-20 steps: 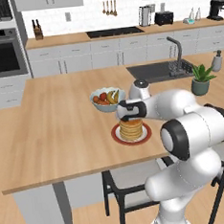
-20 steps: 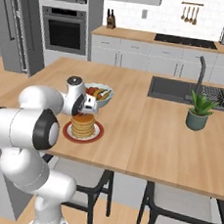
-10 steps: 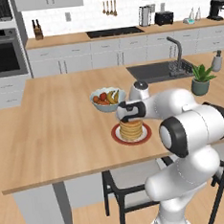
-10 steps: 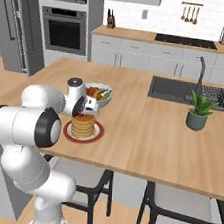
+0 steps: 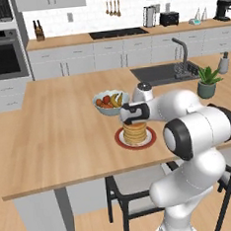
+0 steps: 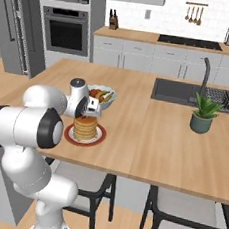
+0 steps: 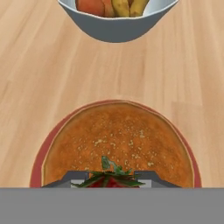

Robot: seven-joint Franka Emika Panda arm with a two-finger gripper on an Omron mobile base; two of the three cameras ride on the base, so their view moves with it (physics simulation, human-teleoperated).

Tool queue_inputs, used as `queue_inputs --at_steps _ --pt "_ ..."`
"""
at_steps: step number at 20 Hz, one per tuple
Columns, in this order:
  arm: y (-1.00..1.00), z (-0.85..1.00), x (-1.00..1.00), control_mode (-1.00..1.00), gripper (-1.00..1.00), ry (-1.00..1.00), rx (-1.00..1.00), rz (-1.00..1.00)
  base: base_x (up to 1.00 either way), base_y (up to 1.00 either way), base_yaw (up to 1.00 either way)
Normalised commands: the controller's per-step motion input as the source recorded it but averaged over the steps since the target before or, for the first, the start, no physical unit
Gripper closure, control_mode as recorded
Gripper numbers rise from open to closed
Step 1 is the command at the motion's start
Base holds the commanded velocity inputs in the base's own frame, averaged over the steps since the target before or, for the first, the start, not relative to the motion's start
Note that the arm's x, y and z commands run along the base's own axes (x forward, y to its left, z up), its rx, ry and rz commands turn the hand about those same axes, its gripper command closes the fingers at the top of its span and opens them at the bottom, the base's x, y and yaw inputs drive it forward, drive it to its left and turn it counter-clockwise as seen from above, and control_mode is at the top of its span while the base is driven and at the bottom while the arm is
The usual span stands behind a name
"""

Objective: Take the strawberry from the fridge and place it on top of the pancake, located on the dining counter.

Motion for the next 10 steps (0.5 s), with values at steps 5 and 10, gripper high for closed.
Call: queue_inputs --at_steps 5,10 --pt "0.00 -0.23 -0.08 -1.00 -1.00 0.01 0.00 0.00 0.00 0.00 0.00" --pt "0.00 -0.07 -0.25 -1.00 -1.00 0.00 0.00 0.00 0.00 0.00 0.00"
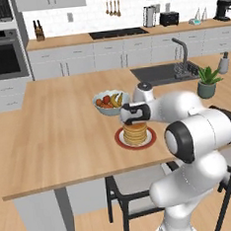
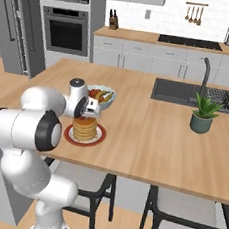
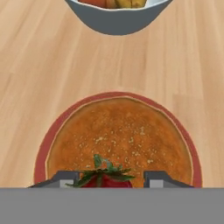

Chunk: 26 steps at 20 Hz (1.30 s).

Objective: Take the strawberry from the fridge and place it on top of the pancake, located on the dining counter.

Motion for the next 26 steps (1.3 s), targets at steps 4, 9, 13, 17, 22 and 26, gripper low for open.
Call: queue_inputs --at_steps 4,9,13,17,22,26 --pt "-0.02 -0.02 -0.33 -1.00 -1.00 0.00 0.00 0.00 0.00 0.00 0.00" --pt "-0.03 0.00 -0.17 -1.00 -1.00 0.00 0.00 0.00 0.00 0.00 0.00" --pt "-0.02 0.00 -0.13 -1.00 -1.00 0.00 0.00 0.00 0.00 0.00 0.00" --pt "0.00 0.35 -0.31 -1.00 -1.00 -0.05 0.00 0.00 0.00 0.00 0.00" --pt "0.00 0.55 -0.56 -1.00 -1.00 -0.11 0.00 0.00 0.00 0.00 0.00" --pt "0.00 0.61 -0.75 -1.00 -1.00 -0.07 0.00 0.00 0.00 0.00 0.00"
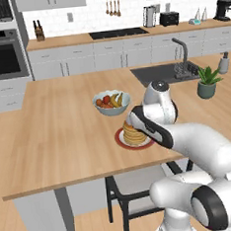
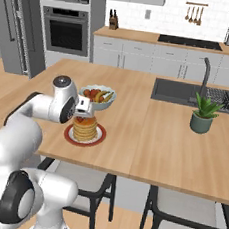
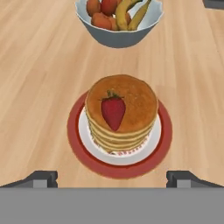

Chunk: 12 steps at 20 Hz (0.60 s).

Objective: Take the strawberry from the fridge and place it on top of the pancake, located on the dining counter.

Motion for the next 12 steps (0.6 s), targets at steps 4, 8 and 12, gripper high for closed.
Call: queue_inputs --at_steps 4,8,12 --pt "0.00 0.73 -0.89 -1.00 -1.00 -0.02 0.00 0.00 0.00 0.00 0.00" --pt "0.00 0.86 -0.94 -1.00 -1.00 -0.04 0.00 0.00 0.00 0.00 0.00" --pt "0.00 0.86 -0.96 -1.00 -1.00 -0.06 0.00 0.00 0.00 0.00 0.00"
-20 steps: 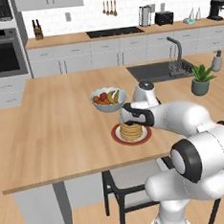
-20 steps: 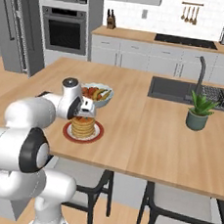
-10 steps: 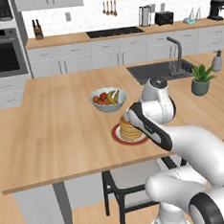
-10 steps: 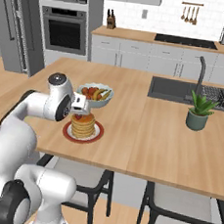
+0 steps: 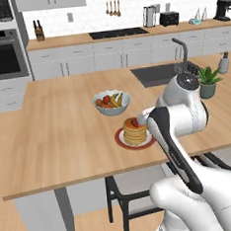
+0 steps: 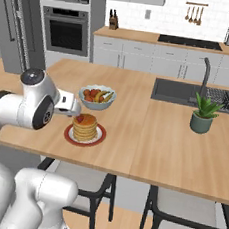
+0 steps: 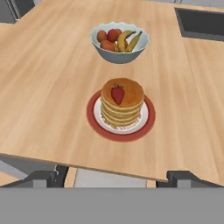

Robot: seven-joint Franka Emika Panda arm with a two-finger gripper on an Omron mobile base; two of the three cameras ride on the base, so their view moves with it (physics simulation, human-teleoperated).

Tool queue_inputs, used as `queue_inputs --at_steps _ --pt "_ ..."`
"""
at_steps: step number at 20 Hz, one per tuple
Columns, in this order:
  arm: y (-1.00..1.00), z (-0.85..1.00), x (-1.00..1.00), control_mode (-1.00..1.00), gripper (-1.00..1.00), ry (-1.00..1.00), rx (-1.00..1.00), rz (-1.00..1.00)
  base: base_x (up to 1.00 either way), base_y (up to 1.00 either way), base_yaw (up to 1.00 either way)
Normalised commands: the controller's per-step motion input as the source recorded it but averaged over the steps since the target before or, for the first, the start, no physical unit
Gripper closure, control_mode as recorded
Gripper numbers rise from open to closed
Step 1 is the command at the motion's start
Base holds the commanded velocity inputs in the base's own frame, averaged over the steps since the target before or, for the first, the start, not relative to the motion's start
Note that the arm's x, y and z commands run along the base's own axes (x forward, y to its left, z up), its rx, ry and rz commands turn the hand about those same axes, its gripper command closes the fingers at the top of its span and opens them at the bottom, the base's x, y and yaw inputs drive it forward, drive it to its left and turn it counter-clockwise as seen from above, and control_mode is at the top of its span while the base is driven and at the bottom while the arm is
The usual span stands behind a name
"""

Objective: Take the strawberry from the fridge and place it on top of the pancake, located on the dining counter.

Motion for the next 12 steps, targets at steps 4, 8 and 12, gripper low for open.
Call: queue_inputs --at_steps 4,8,12 --pt "-0.11 0.74 -1.00 -1.00 -1.00 -0.06 0.00 0.00 0.00 0.00 0.00" --pt "-0.21 0.72 -1.00 -1.00 -1.00 -0.05 0.00 0.00 0.00 0.00 0.00" --pt "-0.28 0.70 -0.99 -1.00 -1.00 -0.04 0.00 0.00 0.00 0.00 0.00"
